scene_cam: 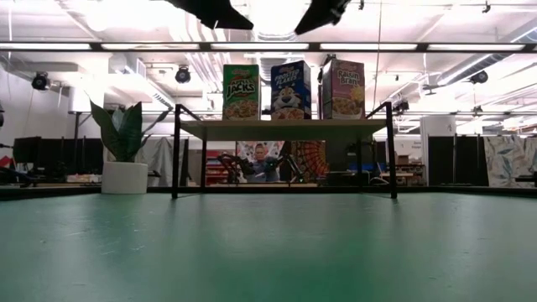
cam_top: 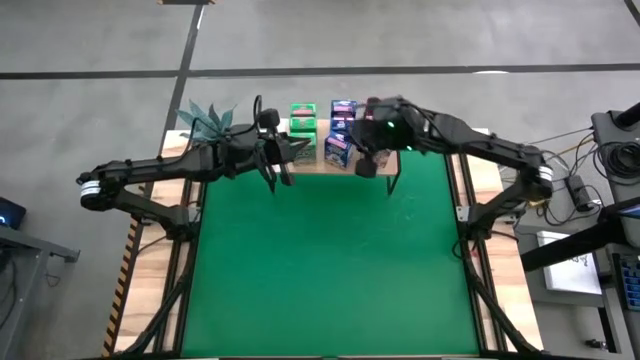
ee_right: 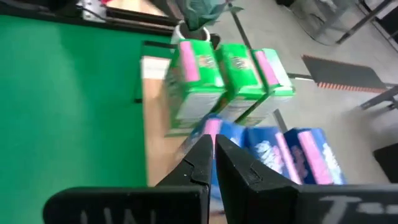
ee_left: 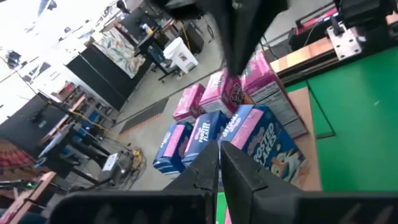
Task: Stack cereal on shelf
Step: Put the pink cereal box on the shelf aligned with the other pink cereal boxes
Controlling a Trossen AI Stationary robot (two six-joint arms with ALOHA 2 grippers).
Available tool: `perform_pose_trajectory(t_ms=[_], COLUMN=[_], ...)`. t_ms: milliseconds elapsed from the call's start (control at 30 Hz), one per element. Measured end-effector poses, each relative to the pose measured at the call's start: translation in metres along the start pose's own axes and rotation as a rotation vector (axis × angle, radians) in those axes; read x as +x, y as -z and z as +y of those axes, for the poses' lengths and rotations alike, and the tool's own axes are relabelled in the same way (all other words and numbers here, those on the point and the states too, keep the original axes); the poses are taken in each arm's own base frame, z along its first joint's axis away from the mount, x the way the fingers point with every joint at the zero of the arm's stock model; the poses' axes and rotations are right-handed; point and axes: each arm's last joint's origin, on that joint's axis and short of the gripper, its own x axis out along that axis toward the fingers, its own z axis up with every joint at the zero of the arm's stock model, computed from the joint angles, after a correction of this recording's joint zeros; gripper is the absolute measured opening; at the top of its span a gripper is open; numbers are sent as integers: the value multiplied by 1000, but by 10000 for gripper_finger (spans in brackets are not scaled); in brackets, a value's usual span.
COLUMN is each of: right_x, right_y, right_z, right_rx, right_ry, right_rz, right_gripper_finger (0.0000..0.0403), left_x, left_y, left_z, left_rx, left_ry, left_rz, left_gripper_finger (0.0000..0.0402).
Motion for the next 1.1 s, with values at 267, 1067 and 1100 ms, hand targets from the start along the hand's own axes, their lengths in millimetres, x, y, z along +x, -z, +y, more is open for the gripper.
perform_pose_trajectory(t_ms=[267,1067,1100], right_x=[42,68,68], right_y=[-10,-7,-7], right_z=[-22,-21,-21], right_rx=[-30,-123,-136], right_ry=[21,-115,-123], right_rz=[42,191,189], right_gripper_finger=[9,9,9], left_x=[-6,-36,-36], left_y=[3,16,16], left_z=[13,19,19], left_rx=[28,2,2], left_ry=[-43,-85,-85], left_rz=[2,-12,-13], left_gripper_finger=[0,0,0])
